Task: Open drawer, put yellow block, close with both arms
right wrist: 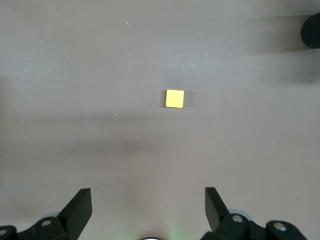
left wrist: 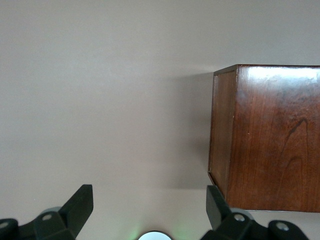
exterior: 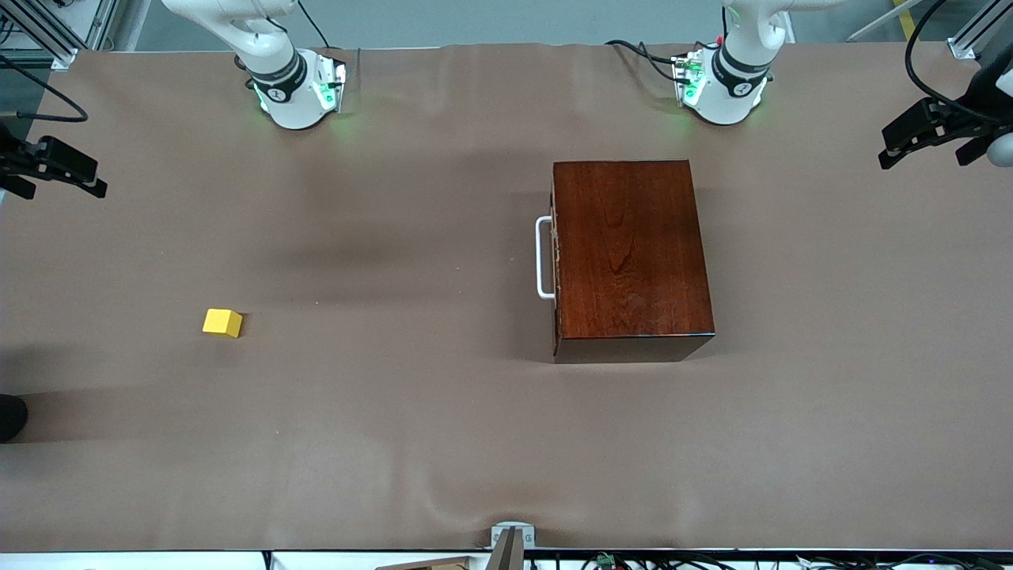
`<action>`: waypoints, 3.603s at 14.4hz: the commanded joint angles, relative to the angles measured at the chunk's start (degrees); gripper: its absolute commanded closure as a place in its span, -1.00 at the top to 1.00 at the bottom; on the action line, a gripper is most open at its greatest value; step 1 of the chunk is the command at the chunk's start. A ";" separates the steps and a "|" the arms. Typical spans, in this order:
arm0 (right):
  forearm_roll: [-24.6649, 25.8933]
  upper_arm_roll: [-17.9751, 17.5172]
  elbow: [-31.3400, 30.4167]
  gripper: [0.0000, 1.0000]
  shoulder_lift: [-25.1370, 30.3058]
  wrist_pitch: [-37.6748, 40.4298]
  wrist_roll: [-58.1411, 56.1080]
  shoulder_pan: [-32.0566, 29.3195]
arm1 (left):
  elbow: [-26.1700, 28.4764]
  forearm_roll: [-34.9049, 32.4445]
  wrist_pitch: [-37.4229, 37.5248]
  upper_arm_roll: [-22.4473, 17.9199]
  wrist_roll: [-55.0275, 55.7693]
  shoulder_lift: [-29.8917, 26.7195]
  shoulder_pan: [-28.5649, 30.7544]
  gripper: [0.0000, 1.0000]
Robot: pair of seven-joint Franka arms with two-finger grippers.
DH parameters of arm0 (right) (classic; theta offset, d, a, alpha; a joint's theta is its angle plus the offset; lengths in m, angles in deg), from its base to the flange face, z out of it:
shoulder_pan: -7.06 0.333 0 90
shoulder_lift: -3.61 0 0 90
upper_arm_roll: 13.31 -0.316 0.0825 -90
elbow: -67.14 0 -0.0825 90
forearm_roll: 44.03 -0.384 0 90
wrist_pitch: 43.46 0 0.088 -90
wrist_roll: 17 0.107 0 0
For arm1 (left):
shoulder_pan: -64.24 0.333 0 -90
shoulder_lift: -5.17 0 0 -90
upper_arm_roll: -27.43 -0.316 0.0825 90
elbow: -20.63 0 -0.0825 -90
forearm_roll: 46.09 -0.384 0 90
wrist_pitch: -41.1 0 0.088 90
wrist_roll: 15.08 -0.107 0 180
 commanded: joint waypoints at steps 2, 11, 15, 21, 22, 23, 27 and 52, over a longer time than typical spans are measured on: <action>-0.78 -0.46 -1.07 1.00 1.38 0.37 -0.63 -1.04 | -1.64 -0.17 1.37 0.24 0.94 0.60 0.39 1.00; -0.78 -0.37 -1.07 1.00 1.38 0.55 -0.71 -1.04 | -1.72 -0.78 1.37 2.08 5.07 1.30 -1.54 1.00; -0.78 -0.37 -0.98 1.00 1.38 0.46 -0.63 -0.95 | -3.30 -0.87 1.28 7.60 11.38 4.54 -1.72 1.00; -0.78 -0.37 -0.98 1.00 1.38 0.46 -0.71 -1.04 | -9.63 -1.13 0.85 13.86 20.97 14.64 -6.36 1.00; -0.78 -0.37 -0.98 1.00 1.38 0.37 -0.71 -1.04 | -9.90 -1.66 0.58 13.77 22.11 15.96 -8.21 1.00; -0.87 -0.37 -0.98 1.00 1.38 0.37 -0.71 -0.95 | -10.42 -1.84 -0.29 13.86 23.52 17.11 -9.62 1.00; -0.87 -0.37 -0.98 1.00 1.38 0.37 -0.63 -0.86 | -14.46 -1.84 -3.63 13.60 32.91 23.52 -17.52 1.00; -0.87 -0.37 -0.98 1.00 1.38 0.37 -0.71 -0.86 | -20.27 -9.39 -20.87 -13.74 51.40 48.94 -58.58 1.00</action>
